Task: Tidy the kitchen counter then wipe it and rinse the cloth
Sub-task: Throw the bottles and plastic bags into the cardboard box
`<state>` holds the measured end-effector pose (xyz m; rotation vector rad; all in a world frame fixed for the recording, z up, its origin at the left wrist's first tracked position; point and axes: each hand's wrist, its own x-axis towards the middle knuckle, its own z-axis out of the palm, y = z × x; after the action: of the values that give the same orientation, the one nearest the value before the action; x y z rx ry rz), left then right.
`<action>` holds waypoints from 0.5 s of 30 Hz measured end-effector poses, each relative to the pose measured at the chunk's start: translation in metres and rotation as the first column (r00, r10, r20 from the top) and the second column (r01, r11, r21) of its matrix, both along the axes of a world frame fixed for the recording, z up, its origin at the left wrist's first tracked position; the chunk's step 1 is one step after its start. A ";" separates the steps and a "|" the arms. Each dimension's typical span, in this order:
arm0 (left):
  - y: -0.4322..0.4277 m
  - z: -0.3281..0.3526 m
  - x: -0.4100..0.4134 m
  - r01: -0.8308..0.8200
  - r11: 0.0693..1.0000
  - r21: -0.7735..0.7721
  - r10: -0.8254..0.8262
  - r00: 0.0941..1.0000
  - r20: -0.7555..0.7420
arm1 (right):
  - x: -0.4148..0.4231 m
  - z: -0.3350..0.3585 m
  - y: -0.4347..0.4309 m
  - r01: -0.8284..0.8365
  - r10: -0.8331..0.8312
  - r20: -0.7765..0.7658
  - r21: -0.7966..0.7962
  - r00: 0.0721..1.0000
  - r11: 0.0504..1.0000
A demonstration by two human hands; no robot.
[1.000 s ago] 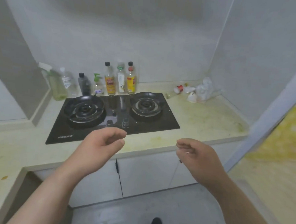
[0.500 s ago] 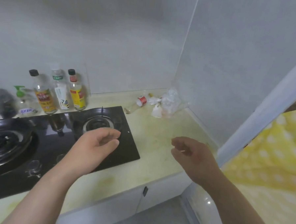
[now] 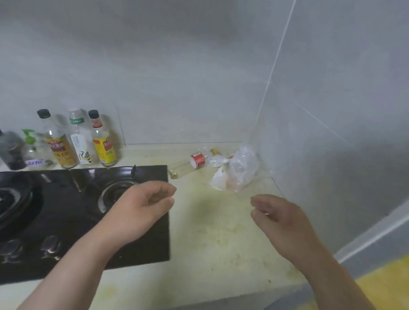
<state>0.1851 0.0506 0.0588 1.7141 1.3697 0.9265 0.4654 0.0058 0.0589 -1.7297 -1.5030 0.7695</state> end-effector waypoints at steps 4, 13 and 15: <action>0.014 -0.003 0.048 -0.044 0.999 -0.019 0.044 0.999 -0.001 | 0.049 -0.006 0.032 -0.062 0.061 -0.062 -0.006 0.996 0.998; 0.024 -0.003 0.111 -0.145 0.988 -0.051 0.143 0.989 -0.039 | 0.111 -0.022 0.077 -0.141 0.137 -0.136 -0.024 0.981 0.990; 0.029 -0.002 0.112 -0.164 0.984 -0.061 0.161 0.986 -0.051 | 0.112 -0.026 0.087 -0.146 0.140 -0.154 -0.031 0.978 0.989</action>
<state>0.2972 0.0792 0.0566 1.6013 1.5723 0.9260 0.5773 0.0927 0.0333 -1.5673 -1.5279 0.9913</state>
